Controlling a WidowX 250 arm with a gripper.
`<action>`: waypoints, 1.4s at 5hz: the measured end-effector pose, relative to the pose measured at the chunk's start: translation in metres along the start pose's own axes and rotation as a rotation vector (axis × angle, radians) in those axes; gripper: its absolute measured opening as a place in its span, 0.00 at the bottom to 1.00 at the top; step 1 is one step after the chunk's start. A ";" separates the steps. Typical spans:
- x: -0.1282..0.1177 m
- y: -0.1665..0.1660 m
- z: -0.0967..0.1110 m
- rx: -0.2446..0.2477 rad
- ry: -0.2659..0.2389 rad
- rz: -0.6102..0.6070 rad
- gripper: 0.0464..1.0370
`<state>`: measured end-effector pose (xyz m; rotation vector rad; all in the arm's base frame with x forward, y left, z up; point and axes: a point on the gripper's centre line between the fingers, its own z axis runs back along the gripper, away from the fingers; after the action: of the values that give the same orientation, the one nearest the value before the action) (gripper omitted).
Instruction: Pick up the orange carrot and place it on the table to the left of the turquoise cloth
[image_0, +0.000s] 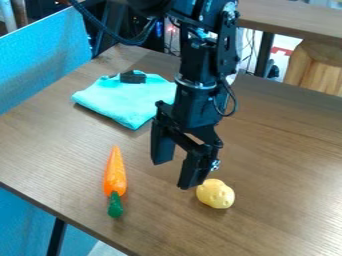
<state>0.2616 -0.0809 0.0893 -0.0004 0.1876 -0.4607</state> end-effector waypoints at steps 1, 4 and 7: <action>0.000 0.000 -0.007 -0.002 0.025 -0.002 0.96; -0.020 0.018 0.001 0.052 -0.105 0.238 0.96; -0.032 0.052 -0.015 -0.031 -0.167 0.597 0.96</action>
<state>0.2541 -0.0193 0.0783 -0.0129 0.0249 0.1379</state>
